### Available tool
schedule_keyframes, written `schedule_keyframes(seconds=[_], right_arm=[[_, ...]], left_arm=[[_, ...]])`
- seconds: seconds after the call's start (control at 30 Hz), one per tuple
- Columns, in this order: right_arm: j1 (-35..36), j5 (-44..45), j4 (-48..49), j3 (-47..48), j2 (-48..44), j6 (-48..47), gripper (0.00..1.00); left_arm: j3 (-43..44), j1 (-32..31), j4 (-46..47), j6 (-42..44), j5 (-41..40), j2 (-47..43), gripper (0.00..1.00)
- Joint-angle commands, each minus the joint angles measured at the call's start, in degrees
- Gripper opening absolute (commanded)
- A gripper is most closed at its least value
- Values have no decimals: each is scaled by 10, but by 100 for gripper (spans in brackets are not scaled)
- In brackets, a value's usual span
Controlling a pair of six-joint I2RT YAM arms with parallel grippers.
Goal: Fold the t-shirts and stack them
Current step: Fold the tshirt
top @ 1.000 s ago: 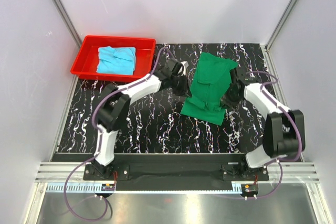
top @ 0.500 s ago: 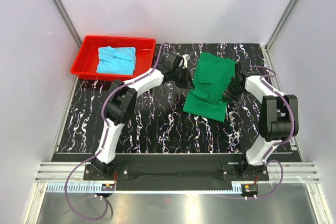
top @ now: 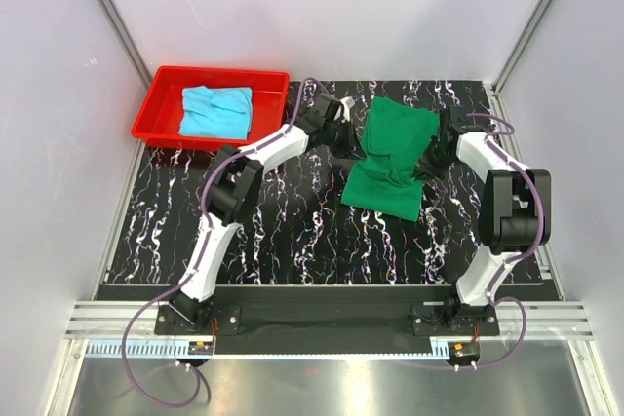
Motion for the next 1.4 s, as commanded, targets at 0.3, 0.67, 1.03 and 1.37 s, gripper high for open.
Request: schedule_keyframes(seconds=[0.3,0.67,1.03,1.37], right_arm=[[-27,-8,8,69,53,-22,14],[-39,52,-43,96,-19,-89,75],[-10,-82,139,-86,-78,-18,26],[-10,-110,204,-53,26,4,16]], left_arm=[[95,19,5,-19,16,54,20],[70,19,-119,114,-173,-82,74],[-137,-55,104,48,2,-142,35],[-26,-44,115,6,43,13,27]])
